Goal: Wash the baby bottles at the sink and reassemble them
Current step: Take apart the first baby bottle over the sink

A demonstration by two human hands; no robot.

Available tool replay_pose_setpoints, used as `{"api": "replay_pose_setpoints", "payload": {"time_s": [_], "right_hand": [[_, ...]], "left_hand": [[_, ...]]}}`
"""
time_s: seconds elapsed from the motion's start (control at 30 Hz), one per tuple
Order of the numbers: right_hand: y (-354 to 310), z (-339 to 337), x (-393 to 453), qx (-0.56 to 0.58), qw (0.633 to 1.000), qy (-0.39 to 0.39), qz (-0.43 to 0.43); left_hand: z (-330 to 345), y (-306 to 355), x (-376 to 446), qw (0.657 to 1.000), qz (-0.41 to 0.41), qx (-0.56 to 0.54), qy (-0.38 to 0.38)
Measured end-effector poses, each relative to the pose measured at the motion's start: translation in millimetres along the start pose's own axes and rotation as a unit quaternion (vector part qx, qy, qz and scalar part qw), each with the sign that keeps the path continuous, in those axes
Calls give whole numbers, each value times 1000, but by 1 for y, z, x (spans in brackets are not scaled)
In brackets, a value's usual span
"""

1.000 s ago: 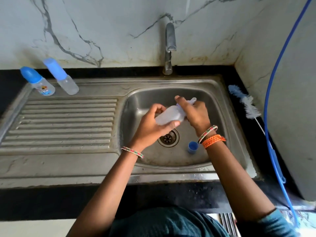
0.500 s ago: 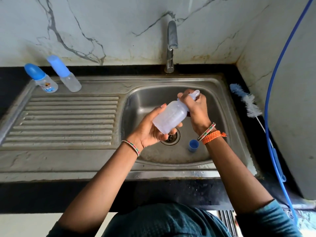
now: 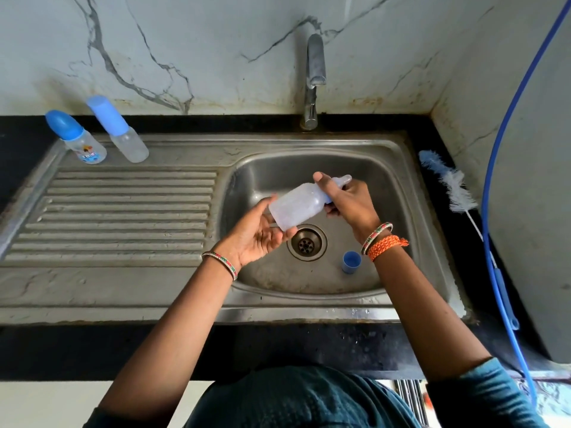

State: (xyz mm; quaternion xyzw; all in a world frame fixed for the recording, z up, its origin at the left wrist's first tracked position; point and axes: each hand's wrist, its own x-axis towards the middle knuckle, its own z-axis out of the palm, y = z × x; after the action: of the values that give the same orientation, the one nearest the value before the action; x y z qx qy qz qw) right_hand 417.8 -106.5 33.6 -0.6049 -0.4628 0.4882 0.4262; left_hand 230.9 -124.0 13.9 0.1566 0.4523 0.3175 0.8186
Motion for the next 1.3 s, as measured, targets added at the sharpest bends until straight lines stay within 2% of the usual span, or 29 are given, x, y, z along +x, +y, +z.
{"api": "replay_pose_setpoints", "payload": {"time_s": [0.1,0.2,0.33,0.43,0.53,0.67,0.77,0.83,0.97,1.07,1.13,1.17,1.23,1.3], "right_hand": [[-1,-1,1,31,998,-57,-4],[-2,-1,1,27,998,-58,22],[-2,4,-1,-13,997,-22,73],[-3,5,-3,56,992,-69,91],[-3,0,0,126,979,-145,62],[3,-4,2,169,961,-212,52],[11,-1,3,217,950,-220,53],[12,2,6,208,955,-202,57],[12,13,7,-4,992,-116,47],[16,21,8,-104,981,-161,17],[23,24,11,-149,975,-161,-21],[27,25,14,-210,965,-152,-41],[41,32,18,-382,911,-144,-64],[58,46,17,-478,860,-169,-62]], "left_hand": [[-3,-2,5,999,-32,25,14],[-4,-4,9,998,-25,54,11],[2,-1,12,990,43,127,32],[2,5,17,985,97,118,74],[-3,12,17,991,73,76,79],[-8,12,19,990,61,88,88],[-14,12,22,992,27,66,102],[-18,12,24,994,4,46,95],[-25,7,27,993,1,61,99],[-29,4,28,989,-16,97,108],[-32,2,28,982,-18,139,123],[-34,1,29,974,-6,176,145],[-43,-2,31,938,56,258,224],[-49,-1,32,917,137,262,269]]}}
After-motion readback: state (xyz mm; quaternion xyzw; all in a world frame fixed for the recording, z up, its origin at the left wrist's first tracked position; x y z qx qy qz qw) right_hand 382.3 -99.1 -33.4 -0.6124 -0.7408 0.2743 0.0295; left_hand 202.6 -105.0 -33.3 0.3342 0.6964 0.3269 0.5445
